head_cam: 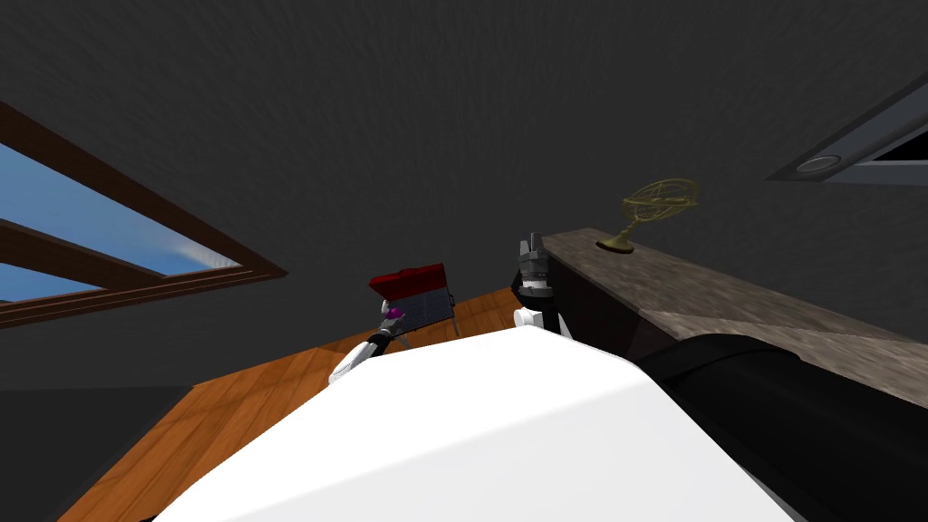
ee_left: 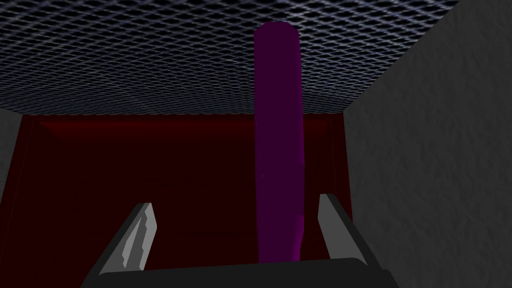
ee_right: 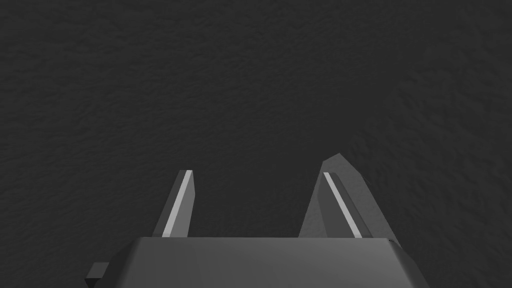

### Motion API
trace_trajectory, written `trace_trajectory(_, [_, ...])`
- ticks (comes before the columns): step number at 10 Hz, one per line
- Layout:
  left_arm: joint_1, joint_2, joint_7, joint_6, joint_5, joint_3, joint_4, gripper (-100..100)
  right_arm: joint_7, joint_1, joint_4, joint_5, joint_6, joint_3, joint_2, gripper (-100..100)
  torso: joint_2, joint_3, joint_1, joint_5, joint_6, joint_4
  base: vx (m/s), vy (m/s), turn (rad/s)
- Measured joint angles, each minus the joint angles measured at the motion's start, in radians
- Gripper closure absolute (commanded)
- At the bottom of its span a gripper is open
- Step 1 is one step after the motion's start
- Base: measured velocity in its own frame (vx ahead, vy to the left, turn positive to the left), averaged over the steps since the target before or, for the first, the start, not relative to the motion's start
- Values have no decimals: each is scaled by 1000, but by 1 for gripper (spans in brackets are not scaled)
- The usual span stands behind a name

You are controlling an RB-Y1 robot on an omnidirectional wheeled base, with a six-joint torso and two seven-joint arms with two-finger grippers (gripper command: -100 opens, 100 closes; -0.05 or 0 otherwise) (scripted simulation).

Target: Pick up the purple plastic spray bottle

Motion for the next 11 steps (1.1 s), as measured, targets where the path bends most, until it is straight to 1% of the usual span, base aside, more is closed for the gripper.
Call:
trace_trajectory(1, [-7,0,-17,-7,17,1,25,-100,0,0,0,0,0,0,0,0,0,0,1,0,0,0,-10,-32,53])
trace_trajectory(2, [-38,1,-43,-27,45,-4,58,-100,0,0,0,0,0,0,0,0,0,0,0,0,0,0,-8,-33,26])
trace_trajectory(3, [-48,7,-70,-41,77,-9,82,-100,0,0,0,0,0,0,0,0,0,0,0,0,0,0,-4,-16,2])
trace_trajectory(4, [-55,11,-85,-48,97,-11,105,-100,0,0,0,0,0,0,0,0,0,0,1,0,0,0,-9,-28,51])
trace_trajectory(5, [-79,12,-110,-71,126,-11,133,-100,0,0,0,0,0,0,0,0,0,0,0,0,0,0,-8,-32,28])
trace_trajectory(6, [-93,15,-137,-83,157,-18,155,-100,0,0,0,0,0,0,0,0,0,0,0,0,0,0,-6,-18,-2])
trace_trajectory(7, [-101,14,-154,-87,176,-19,179,-100,0,0,0,0,0,0,0,0,0,0,1,0,0,0,-10,-28,43])
trace_trajectory(8, [-131,8,-185,-111,202,-15,216,-100,0,0,0,0,0,0,0,0,0,0,0,0,0,0,-12,-33,30])
trace_trajectory(9, [-145,14,-214,-124,233,-23,238,-100,0,0,0,0,0,0,0,0,0,0,0,0,0,0,-7,-18,6])
trace_trajectory(10, [-154,12,-234,-135,252,-18,272,-100,0,0,0,0,0,0,0,0,0,0,1,0,0,0,-15,-31,53])
trace_trajectory(11, [-186,20,-256,-150,281,-32,302,-100,0,0,0,0,0,0,0,0,0,0,0,0,0,0,-12,-29,25])
